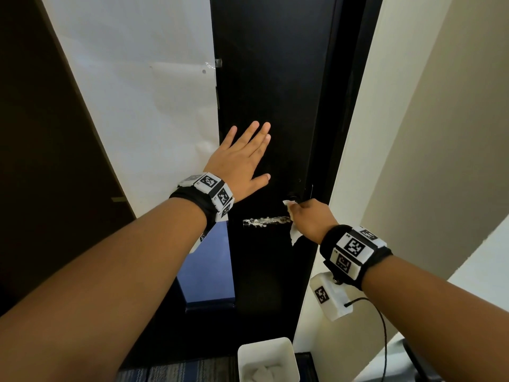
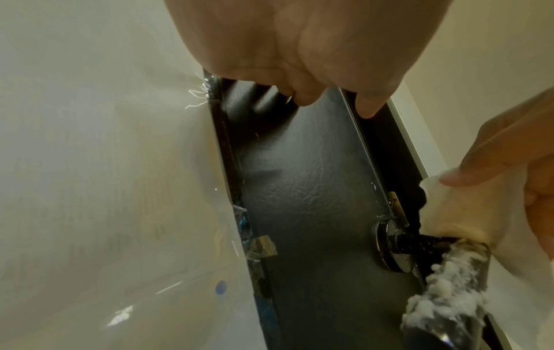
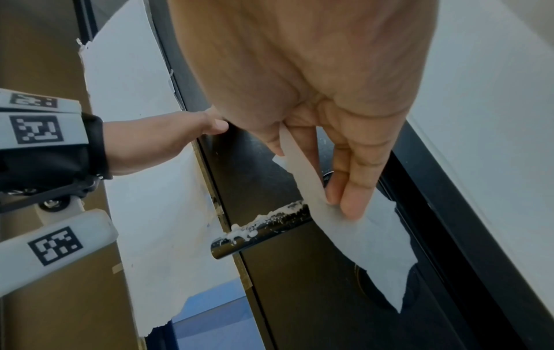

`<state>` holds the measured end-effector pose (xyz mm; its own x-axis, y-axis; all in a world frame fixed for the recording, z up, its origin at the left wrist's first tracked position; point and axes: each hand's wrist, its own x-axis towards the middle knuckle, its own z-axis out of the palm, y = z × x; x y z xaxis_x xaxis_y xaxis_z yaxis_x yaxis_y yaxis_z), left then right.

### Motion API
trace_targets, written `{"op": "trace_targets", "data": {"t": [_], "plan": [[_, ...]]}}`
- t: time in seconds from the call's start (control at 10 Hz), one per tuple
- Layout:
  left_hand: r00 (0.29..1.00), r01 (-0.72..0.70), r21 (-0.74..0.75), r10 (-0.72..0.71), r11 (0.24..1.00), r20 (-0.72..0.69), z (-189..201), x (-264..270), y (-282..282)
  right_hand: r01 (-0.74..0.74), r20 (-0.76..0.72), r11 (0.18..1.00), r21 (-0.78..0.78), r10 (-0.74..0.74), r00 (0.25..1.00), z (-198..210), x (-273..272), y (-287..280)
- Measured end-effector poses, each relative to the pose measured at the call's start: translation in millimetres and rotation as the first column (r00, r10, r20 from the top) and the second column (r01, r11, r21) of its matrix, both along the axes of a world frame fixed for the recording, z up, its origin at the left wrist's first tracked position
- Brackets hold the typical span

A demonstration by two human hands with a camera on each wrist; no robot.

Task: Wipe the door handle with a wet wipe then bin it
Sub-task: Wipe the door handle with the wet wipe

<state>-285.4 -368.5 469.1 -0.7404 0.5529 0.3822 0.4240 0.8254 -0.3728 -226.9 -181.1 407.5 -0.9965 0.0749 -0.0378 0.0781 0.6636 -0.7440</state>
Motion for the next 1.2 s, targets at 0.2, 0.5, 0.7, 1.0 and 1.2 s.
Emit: {"op": "trace_targets", "data": {"t": [0.2, 0.5, 0.7, 1.0, 1.2], "plan": [[1.000, -0.001, -0.001, 0.001, 1.000, -0.007, 0.2, 0.7, 0.8, 0.012, -0.090, 1.000, -0.026, -0.015, 0.996, -6.2, 3.7, 1.6], [1.000, -0.002, -0.004, 0.001, 1.000, -0.009, 0.0, 0.2, 0.1, 0.017, -0.175, 0.990, -0.142, -0.042, 0.984, -19.7, 10.7, -2.3], [1.000, -0.004, -0.005, 0.004, 1.000, -0.014, -0.7, 0.7, 0.2, -0.109, -0.318, 0.956, 0.273, 0.196, 0.928, -44.5, 11.7, 7.4], [1.000, -0.004, -0.006, 0.004, 1.000, -0.015, 0.2, 0.8, 0.5, -0.272, -0.261, 0.652, 0.707, 0.599, 0.757, -65.7, -7.6, 25.7], [1.000, -0.004, -0.011, 0.004, 1.000, -0.014, -0.6, -0.3, 0.4, -0.166, -0.323, 0.576, 0.800, 0.648, 0.690, -64.7, -18.1, 28.1]]}}
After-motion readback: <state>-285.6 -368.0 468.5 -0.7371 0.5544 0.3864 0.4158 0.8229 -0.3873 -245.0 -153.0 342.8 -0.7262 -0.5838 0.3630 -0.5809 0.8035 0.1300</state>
